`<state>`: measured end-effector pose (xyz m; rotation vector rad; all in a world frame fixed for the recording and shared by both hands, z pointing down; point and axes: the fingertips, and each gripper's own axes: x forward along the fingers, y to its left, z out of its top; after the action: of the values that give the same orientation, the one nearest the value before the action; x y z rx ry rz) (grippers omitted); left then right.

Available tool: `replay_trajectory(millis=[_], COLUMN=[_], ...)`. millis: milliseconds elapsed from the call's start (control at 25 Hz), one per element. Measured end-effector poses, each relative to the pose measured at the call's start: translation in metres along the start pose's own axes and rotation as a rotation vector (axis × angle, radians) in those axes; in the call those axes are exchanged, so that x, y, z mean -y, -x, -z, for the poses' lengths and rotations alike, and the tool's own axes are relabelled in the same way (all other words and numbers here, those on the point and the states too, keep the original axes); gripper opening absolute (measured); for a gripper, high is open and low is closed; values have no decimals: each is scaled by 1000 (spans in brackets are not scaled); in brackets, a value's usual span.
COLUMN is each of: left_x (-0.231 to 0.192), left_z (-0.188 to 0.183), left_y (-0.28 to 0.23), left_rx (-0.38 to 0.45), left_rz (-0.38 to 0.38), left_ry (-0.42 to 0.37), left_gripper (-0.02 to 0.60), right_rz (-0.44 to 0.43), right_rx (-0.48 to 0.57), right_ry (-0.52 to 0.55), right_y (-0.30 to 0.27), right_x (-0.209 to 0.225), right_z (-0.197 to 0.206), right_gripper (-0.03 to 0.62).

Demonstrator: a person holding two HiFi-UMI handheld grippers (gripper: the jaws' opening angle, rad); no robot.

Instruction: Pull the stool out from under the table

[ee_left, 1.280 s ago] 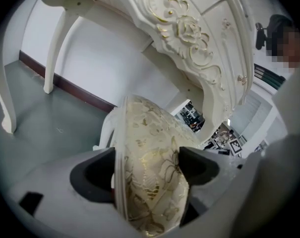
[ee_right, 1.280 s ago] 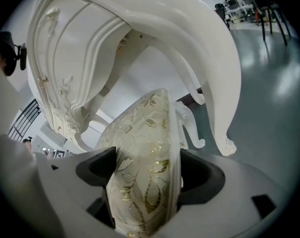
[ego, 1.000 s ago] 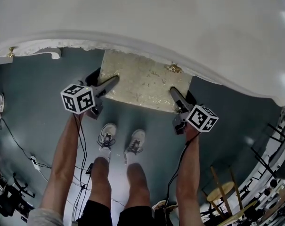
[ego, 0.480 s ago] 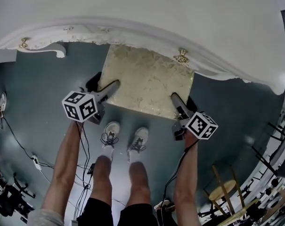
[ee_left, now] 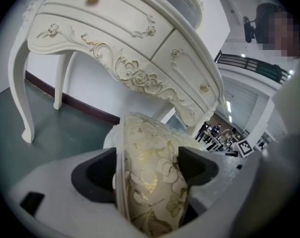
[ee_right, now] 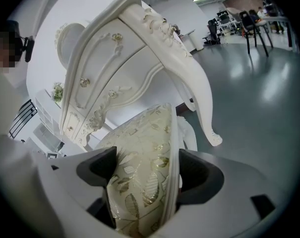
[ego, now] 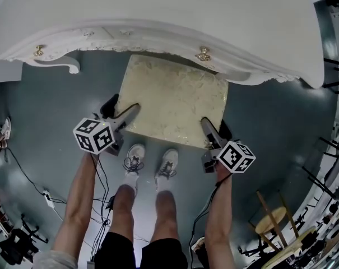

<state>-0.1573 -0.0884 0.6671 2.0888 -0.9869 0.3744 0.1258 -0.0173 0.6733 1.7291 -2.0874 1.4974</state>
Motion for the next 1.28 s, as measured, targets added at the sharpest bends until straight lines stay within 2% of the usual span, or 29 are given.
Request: replay_trajectory(millis=[480, 840, 1280], left_x=[63, 107, 146], left_z=[9, 34, 78], left_y=[2, -17, -44], left_rx=[-45, -93, -175], left_rz=[72, 121, 178], left_ry=[-79, -111, -157], left_gripper=[391, 390, 388], right_rz=[64, 123, 192], right_rx=[86, 135, 178], right_ry=[-69, -110, -191], right_y=[78, 127, 173], right_x=[19, 54, 101], right_z=[13, 26, 64], right_gripper=[402, 402, 402])
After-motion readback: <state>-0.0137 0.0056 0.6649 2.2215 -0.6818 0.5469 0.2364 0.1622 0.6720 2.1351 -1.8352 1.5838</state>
